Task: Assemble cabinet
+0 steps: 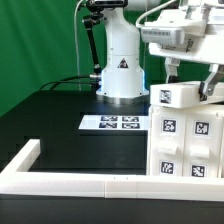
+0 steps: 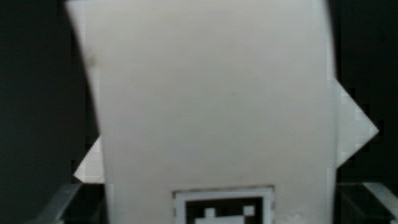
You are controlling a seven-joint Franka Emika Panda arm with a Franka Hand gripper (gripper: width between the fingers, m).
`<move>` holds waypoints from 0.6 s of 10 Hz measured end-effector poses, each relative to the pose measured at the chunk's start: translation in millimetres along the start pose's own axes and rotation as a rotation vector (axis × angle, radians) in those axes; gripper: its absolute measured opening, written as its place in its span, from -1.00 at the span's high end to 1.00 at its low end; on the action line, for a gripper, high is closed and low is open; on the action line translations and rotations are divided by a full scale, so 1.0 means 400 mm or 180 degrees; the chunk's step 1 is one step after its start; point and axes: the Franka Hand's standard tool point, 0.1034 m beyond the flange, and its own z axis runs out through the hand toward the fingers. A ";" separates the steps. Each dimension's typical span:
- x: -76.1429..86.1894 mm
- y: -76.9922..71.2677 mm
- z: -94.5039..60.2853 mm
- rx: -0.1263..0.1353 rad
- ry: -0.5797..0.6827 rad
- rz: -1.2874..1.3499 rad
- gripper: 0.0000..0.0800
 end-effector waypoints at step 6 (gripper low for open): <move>-0.010 -0.008 0.003 0.0033 0.0006 0.0489 -0.39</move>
Offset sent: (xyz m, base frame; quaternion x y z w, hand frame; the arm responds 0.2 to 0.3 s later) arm 0.0000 0.0000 0.0000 0.0000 0.0000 0.0650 0.9979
